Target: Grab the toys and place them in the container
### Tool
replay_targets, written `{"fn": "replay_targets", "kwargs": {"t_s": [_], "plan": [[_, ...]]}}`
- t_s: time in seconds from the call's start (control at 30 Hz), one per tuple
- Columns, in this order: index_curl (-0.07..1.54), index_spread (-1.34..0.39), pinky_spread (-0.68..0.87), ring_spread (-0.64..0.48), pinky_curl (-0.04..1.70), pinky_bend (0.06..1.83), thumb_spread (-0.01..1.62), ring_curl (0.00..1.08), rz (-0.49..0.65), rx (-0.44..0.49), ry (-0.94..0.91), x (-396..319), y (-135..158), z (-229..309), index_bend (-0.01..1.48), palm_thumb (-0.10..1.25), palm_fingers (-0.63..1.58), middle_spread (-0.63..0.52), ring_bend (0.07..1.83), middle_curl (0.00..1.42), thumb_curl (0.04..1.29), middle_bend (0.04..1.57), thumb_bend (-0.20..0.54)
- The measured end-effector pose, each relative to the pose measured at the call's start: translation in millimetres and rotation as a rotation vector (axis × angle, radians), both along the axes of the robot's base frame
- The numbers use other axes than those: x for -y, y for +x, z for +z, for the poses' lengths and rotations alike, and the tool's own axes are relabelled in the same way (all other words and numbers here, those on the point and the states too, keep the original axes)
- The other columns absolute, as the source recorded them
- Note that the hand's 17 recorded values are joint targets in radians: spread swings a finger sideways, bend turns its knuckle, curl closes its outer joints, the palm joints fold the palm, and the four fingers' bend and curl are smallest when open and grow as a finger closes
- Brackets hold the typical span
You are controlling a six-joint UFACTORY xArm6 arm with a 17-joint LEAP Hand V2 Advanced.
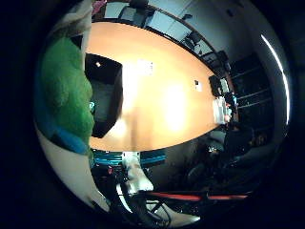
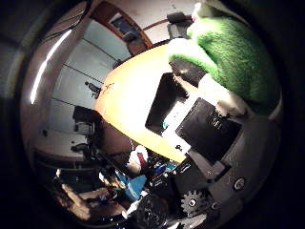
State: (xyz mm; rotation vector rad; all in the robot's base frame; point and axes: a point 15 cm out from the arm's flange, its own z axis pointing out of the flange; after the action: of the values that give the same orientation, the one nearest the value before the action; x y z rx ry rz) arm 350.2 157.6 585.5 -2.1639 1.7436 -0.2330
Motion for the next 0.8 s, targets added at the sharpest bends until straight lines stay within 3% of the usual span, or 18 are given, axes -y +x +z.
{"fn": "replay_targets", "kwargs": {"t_s": [0.27, 0.43, 0.6, 0.67, 0.8], "plan": [[1.05, -0.31, -0.25, -0.30, 1.19, 1.10, 0.95, 0.96, 0.067, 0.044, 0.030, -48, 22, -5, 0.96, 1.01, 1.03, -0.19, 1.24, 0.96, 0.74, 1.24, -0.025], [1.02, -0.31, -0.25, -0.29, 1.18, 1.04, 1.11, 0.93, 0.067, 0.070, 0.053, -57, 28, -1, 0.92, 0.90, 1.02, -0.19, 1.22, 0.94, 0.64, 1.19, -0.026], [0.90, -0.34, -0.37, -0.28, 1.02, 0.89, 1.16, 0.79, 0.069, 0.067, 0.057, -57, 28, -2, 0.59, 0.76, 0.82, -0.20, 1.13, 0.82, 0.51, 1.01, -0.031], [0.82, -0.38, -0.25, -0.26, 1.00, 0.73, 1.16, 0.73, 0.062, 0.057, 0.048, -53, 29, -5, 0.44, 0.70, 0.35, -0.20, 1.01, 0.76, 0.45, 0.89, -0.031], [0.66, -0.42, 0.16, 0.00, 0.91, 0.65, 1.15, 0.56, 0.060, 0.052, 0.040, -47, 34, -8, 0.38, 0.62, 0.10, -0.10, 0.71, 0.60, 0.38, 0.61, -0.030]]}}
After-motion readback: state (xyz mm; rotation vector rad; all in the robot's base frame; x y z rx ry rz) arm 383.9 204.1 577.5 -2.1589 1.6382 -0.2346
